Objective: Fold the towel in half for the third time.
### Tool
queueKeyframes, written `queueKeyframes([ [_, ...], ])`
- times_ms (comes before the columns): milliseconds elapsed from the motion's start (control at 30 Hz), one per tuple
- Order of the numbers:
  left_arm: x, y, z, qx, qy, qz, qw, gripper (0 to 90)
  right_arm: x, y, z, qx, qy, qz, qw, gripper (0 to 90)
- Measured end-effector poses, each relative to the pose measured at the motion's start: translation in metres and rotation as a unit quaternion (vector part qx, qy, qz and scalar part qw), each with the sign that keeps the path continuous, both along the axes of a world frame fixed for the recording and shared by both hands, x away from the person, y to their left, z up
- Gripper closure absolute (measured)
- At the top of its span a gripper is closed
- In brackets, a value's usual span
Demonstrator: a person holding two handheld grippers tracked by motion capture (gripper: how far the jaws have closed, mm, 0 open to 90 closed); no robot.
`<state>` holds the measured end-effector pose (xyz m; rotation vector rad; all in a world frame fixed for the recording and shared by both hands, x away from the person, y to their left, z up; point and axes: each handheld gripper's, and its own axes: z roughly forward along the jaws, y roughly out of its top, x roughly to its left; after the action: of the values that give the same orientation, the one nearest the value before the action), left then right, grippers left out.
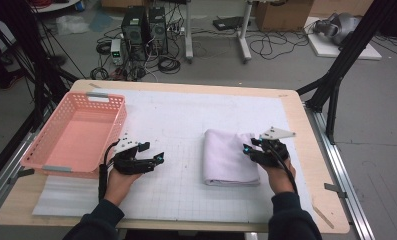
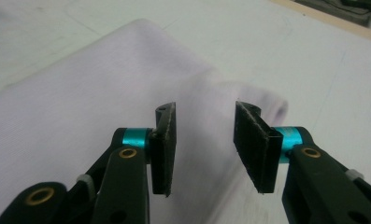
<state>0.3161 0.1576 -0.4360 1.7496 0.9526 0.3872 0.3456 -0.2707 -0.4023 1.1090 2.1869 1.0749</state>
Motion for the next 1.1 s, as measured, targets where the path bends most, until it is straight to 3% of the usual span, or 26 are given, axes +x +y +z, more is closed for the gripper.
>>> queueKeyframes([
  [67,0.000,-0.001,0.000,-0.001,0.001,0.000,1.0000,27.3,0.017,0.003,-0.007,0.009,0.007,-0.010,0.9999,66.5],
  [200,0.000,-0.002,-0.001,0.001,0.003,-0.004,1.0000,27.3,0.039,0.001,-0.028,-0.008,0.047,-0.038,0.9982,69.8],
  [300,0.000,-0.003,-0.001,0.002,0.003,-0.006,1.0000,27.3,0.043,-0.003,-0.032,-0.020,0.033,-0.066,0.9971,70.6],
  [400,0.000,-0.002,-0.001,0.000,0.003,-0.003,1.0000,27.3,0.041,-0.007,-0.030,0.002,0.031,-0.092,0.9952,67.0],
  [500,0.001,-0.001,-0.001,0.000,0.002,-0.001,1.0000,27.4,0.027,-0.013,-0.022,0.017,0.008,-0.085,0.9962,62.7],
  [600,0.000,-0.002,0.000,-0.001,0.002,-0.001,1.0000,27.3,0.007,-0.018,-0.015,0.042,0.011,-0.032,0.9985,58.6],
  [733,0.000,-0.001,0.000,-0.003,0.003,0.002,1.0000,27.3,-0.022,-0.018,-0.018,0.026,0.028,0.030,0.9988,52.7],
  [800,0.000,-0.001,0.000,-0.001,0.002,0.000,1.0000,27.3,-0.033,-0.019,-0.026,0.016,0.029,0.041,0.9986,49.9],
  [867,0.000,-0.001,0.000,-0.002,0.003,0.001,1.0000,27.3,-0.041,-0.021,-0.033,-0.013,0.033,0.042,0.9985,49.7],
  [967,0.000,-0.001,0.000,-0.003,0.003,0.000,1.0000,27.4,-0.047,-0.029,-0.035,-0.019,0.036,0.035,0.9985,48.8],
  [1100,0.000,0.000,0.001,-0.006,0.003,-0.001,1.0000,27.3,-0.054,-0.039,-0.033,-0.007,0.042,0.035,0.9985,46.4],
])
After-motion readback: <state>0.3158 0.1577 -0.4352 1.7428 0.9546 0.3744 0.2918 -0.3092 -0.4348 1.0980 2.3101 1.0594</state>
